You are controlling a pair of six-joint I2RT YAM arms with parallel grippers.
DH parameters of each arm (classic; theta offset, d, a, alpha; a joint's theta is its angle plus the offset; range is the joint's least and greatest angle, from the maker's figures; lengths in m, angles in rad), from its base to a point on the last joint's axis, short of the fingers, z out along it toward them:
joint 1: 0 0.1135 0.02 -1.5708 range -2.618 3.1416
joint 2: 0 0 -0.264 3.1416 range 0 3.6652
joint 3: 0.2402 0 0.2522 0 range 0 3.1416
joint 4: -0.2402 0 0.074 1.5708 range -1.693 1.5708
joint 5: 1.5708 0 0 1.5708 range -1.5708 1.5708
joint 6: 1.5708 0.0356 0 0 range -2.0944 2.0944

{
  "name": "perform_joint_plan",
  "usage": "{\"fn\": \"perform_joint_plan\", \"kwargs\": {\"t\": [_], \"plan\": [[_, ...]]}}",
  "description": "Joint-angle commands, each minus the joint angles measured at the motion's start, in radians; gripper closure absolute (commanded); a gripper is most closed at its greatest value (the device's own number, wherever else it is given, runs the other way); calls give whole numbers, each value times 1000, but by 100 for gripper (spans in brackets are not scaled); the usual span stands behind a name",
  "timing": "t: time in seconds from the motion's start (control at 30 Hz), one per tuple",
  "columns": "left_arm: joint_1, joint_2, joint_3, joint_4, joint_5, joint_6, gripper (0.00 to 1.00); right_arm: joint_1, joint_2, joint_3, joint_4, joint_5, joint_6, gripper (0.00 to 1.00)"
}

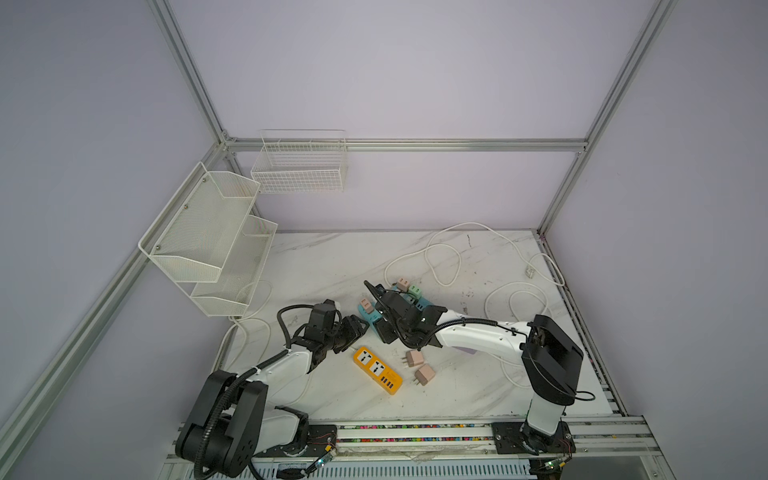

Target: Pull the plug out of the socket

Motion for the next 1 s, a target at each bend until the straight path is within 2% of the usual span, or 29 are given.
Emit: {"fn": "perform_joint_plan", "kwargs": {"t": [0.0, 0.17, 0.3, 0.43, 0.57, 0.73, 0.97], "plan": [[8, 31, 41, 91, 47, -4, 41, 0, -11, -24, 45, 1, 14, 37], [8, 84, 53, 122, 44, -10, 43, 0, 2, -38, 73, -12, 25, 37], [8, 155, 74, 148, 70, -3, 49, 0, 14, -40, 78, -11, 30, 38], [7, 190, 91, 155, 81, 1, 49, 0, 15, -36, 72, -13, 26, 38], [8, 211, 97, 162, 79, 1, 49, 0, 25, -36, 65, 16, 25, 39], [6, 224, 75, 148, 19, -1, 51, 8, 67, 8, 1, 102, 16, 41], [-1, 245, 70, 132, 11, 28, 51, 15, 80, 25, 5, 101, -10, 42]]}}
